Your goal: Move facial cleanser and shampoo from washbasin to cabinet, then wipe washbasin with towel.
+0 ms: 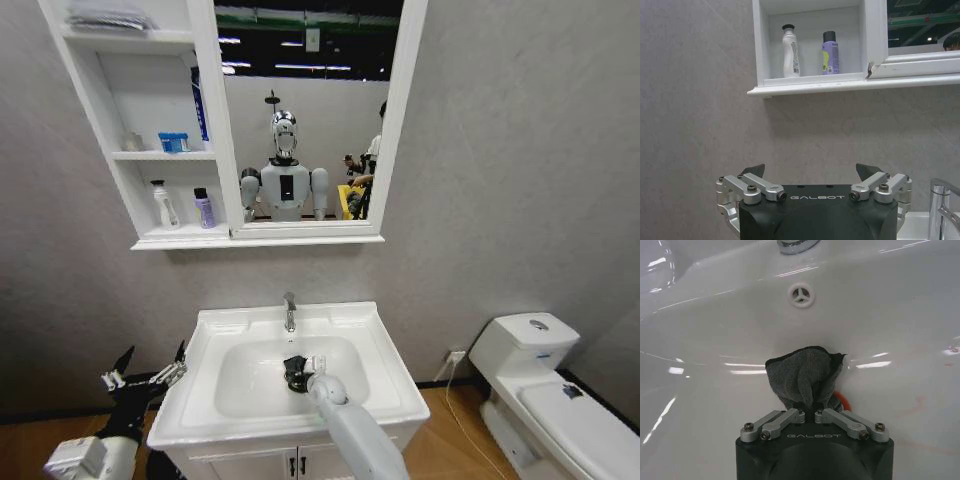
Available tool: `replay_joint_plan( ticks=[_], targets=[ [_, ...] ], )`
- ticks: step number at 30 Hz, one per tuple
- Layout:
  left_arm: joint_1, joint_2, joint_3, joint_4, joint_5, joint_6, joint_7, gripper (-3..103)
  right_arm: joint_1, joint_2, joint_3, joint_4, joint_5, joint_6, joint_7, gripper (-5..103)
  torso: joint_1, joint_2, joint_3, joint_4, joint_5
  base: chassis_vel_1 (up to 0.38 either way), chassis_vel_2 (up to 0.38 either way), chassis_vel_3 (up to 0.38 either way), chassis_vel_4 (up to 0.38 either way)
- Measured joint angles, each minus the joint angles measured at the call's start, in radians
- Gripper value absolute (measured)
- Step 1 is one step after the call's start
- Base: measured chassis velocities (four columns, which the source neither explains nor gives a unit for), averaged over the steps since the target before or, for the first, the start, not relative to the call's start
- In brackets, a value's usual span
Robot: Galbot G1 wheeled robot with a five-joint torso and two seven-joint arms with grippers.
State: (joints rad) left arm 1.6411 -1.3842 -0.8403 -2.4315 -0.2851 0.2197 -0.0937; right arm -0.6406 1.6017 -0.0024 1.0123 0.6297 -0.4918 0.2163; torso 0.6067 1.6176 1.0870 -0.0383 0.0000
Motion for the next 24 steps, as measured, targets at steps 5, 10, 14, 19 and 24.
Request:
replay_joint_plan(
  ticks=[5,10,14,19,24],
  targets=[
    [0.0,0.0,0.0,0.0,0.0,0.0,0.0,100,0.017,0.01,0.011,-0.028,0.015,0.016,0.003,4,0.0,0.0,0.0,0.0,0.0,0.0,0.0,0.0,0.0],
    [0.0,0.0,0.0,0.0,0.0,0.0,0.0,100,0.007,-0.004,0.018,-0.008,0.015,0.0,0.02,4,0.0,0.0,0.0,0.0003,0.0003,0.0,0.0,0.0,0.0],
    [0.0,0.0,0.0,0.0,0.0,0.0,0.0,100,-0.012,-0.07,0.041,0.042,0.021,-0.019,0.045,4,0.0,0.0,0.0,0.0,0.0002,0.0,0.0,0.0,0.0],
    [0.0,0.0,0.0,0.0,0.0,0.0,0.0,100,-0.016,-0.108,0.047,0.062,0.022,-0.021,0.045,4,0.0,0.0,0.0,-0.0002,0.0002,0.0,0.0,0.0,0.0],
    [0.0,0.0,0.0,0.0,0.0,0.0,0.0,100,-0.007,-0.083,0.039,0.038,0.011,-0.02,0.044,4,0.0,0.0,0.0,-0.0006,-0.0003,0.0,0.0,0.0,0.0]
  ],
)
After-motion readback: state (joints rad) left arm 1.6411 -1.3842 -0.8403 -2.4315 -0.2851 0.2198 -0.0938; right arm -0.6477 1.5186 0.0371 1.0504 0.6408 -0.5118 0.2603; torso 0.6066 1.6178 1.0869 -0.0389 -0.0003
